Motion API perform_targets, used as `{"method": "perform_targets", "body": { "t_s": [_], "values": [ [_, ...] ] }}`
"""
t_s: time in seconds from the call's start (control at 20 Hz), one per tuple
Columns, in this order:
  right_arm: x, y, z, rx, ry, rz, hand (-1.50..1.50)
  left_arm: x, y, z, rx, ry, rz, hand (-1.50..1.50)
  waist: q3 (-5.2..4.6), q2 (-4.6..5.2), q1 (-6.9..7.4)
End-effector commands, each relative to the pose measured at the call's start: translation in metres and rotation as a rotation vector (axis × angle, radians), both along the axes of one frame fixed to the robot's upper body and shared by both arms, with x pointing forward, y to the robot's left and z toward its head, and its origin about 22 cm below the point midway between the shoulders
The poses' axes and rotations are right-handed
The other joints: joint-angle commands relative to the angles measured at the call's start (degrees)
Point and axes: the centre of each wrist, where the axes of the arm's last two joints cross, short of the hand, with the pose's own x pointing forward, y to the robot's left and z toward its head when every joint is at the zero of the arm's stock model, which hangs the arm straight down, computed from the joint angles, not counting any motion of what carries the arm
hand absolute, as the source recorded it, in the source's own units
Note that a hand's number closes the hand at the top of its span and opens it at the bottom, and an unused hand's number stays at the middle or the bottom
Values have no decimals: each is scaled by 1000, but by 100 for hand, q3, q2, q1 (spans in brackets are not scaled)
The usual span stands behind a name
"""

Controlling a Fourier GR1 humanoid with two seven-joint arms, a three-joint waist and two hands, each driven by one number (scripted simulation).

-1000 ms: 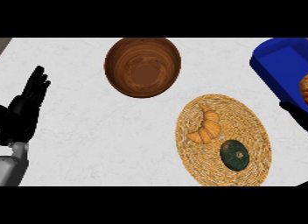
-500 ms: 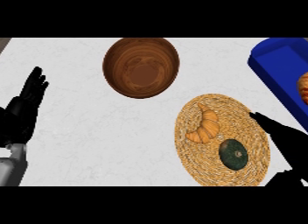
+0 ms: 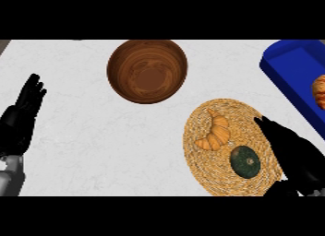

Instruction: Pick the squash from the placemat and place it in the bowl

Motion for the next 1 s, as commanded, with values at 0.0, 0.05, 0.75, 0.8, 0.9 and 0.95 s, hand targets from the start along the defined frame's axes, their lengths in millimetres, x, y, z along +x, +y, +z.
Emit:
{"method": "perform_targets", "body": {
  "t_s": [0.0,0.05,0.75,0.8,0.9,0.95],
  "values": [
    [4,6,-10,-3,22,-39,-150,3,-8,1,-6,14,-7,0,2,2,-8],
    [2,16,-13,0,56,-31,-150,12,-7,-7,-3,3,-21,0,0,6,-18],
    [27,16,-56,3,62,-68,-150,9,6,19,3,4,4,0,2,3,2],
    [12,3,-58,-2,46,-48,-150,-4,-8,-4,-8,7,1,0,2,0,-9],
    [16,-7,-67,-17,66,-67,-150,-7,-8,-5,0,12,-11,0,2,0,-6],
    [25,0,-71,-14,64,-67,-150,-6,4,1,11,-1,-26,0,2,1,1]
  ]
}}
